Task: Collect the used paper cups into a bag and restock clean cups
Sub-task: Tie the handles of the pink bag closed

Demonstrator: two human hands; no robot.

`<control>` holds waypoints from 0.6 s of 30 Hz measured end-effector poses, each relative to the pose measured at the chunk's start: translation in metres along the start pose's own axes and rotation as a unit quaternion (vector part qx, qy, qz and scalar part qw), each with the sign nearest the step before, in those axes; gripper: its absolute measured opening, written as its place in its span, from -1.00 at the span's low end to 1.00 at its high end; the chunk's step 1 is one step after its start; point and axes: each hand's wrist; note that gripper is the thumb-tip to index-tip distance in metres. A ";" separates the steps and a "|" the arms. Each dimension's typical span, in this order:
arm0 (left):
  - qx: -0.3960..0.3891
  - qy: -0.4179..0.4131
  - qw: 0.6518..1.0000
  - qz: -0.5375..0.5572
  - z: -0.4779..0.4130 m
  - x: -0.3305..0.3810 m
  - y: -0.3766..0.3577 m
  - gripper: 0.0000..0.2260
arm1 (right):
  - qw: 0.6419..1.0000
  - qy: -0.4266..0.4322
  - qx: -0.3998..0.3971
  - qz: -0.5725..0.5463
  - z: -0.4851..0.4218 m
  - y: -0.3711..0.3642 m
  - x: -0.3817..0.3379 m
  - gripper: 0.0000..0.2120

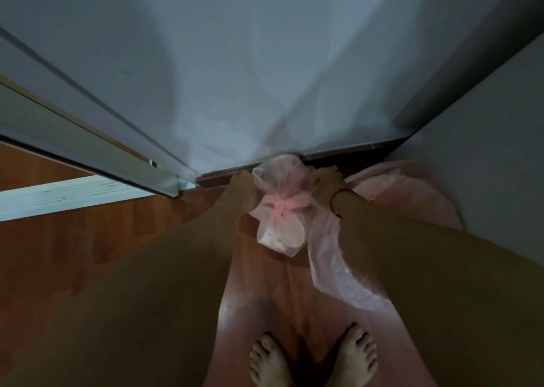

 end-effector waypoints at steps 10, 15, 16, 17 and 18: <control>0.024 -0.001 1.000 -0.013 0.081 0.041 0.094 -0.63 | 0.998 0.005 0.035 -0.048 0.070 0.067 -0.045 -0.63; 0.019 -0.009 0.998 -0.061 0.149 0.084 0.163 -0.52 | 0.998 0.020 0.035 -0.056 0.145 0.131 -0.082 -0.54; 0.024 -0.009 0.997 -0.068 0.163 0.094 0.179 -0.52 | 0.998 0.024 0.039 -0.051 0.160 0.146 -0.090 -0.54; 0.027 -0.011 0.997 -0.074 0.177 0.104 0.195 -0.52 | 0.998 0.027 0.043 -0.046 0.176 0.161 -0.098 -0.53; 0.026 -0.014 0.996 -0.084 0.194 0.115 0.211 -0.52 | 0.998 0.028 0.046 -0.043 0.194 0.175 -0.107 -0.53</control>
Point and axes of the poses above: each hand's wrist, its own z-axis away from the middle knuckle, its own y-axis out of the back of the hand, x = y × z, and after that the axes turned 6 degrees about -x, right-handed
